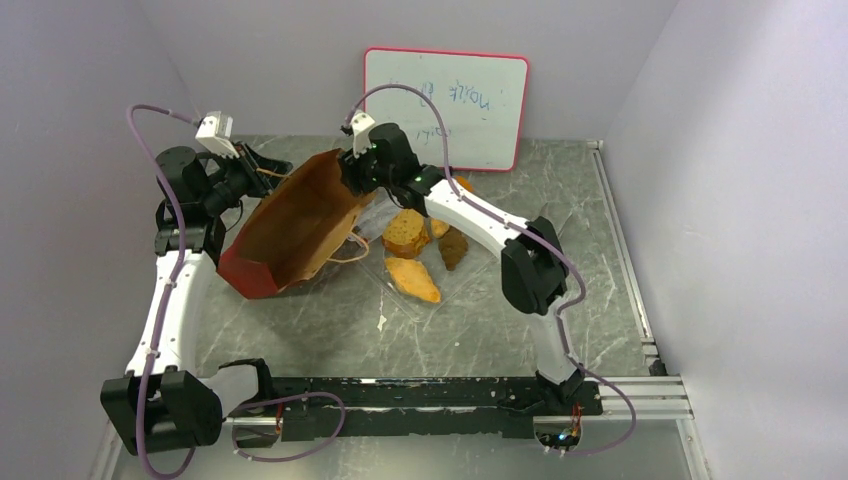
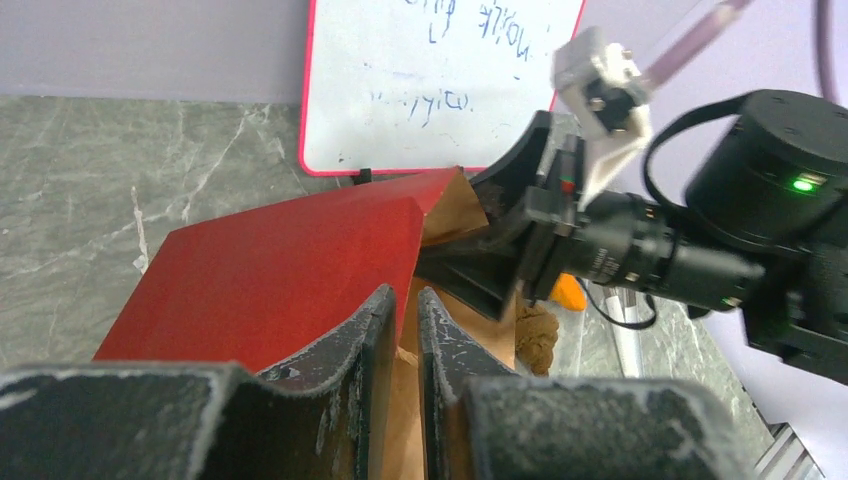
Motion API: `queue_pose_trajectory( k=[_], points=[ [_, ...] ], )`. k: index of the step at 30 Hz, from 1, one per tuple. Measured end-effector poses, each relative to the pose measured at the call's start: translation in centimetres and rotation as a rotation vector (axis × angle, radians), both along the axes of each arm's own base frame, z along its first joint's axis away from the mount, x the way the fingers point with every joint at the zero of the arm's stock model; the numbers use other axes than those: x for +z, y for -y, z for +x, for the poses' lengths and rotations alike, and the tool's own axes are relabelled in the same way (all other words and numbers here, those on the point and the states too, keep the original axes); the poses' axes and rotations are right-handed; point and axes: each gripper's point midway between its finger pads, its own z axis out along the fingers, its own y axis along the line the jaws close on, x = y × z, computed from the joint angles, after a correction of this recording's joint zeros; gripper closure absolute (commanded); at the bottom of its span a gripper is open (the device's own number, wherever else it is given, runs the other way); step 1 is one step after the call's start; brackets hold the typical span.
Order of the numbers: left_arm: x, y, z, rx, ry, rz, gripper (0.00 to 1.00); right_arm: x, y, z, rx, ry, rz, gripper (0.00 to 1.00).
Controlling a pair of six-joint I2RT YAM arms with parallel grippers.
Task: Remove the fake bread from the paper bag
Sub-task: Adjust the paper bag at the center of the board.
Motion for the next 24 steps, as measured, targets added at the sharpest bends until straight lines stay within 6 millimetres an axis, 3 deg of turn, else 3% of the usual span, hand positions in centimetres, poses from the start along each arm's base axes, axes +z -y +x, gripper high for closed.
queue_pose_trajectory(
  k=[3, 5, 13, 19, 24],
  points=[
    [0.0, 0.0, 0.0, -0.003, -0.001, -0.001, 0.90, -1.5, -0.7, 0.9, 0.040, -0.018, -0.008, 0.91],
    [-0.3, 0.0, 0.1, -0.003, -0.009, -0.002, 0.88, -2.2, -1.0, 1.4, 0.057, -0.032, -0.005, 1.00],
    [-0.6, -1.7, 1.3, 0.117, -0.120, -0.008, 0.70, -2.4, -0.8, 1.2, 0.018, -0.063, 0.037, 1.00],
    [0.1, -3.3, 1.7, 0.240, -0.225, -0.039, 0.58, -1.1, -0.2, 1.2, -0.073, -0.038, 0.056, 1.00],
    [0.3, -4.0, 1.2, 0.301, -0.287, -0.053, 0.56, 0.3, -0.6, 0.6, -0.129, -0.003, 0.066, 1.00]
  ],
)
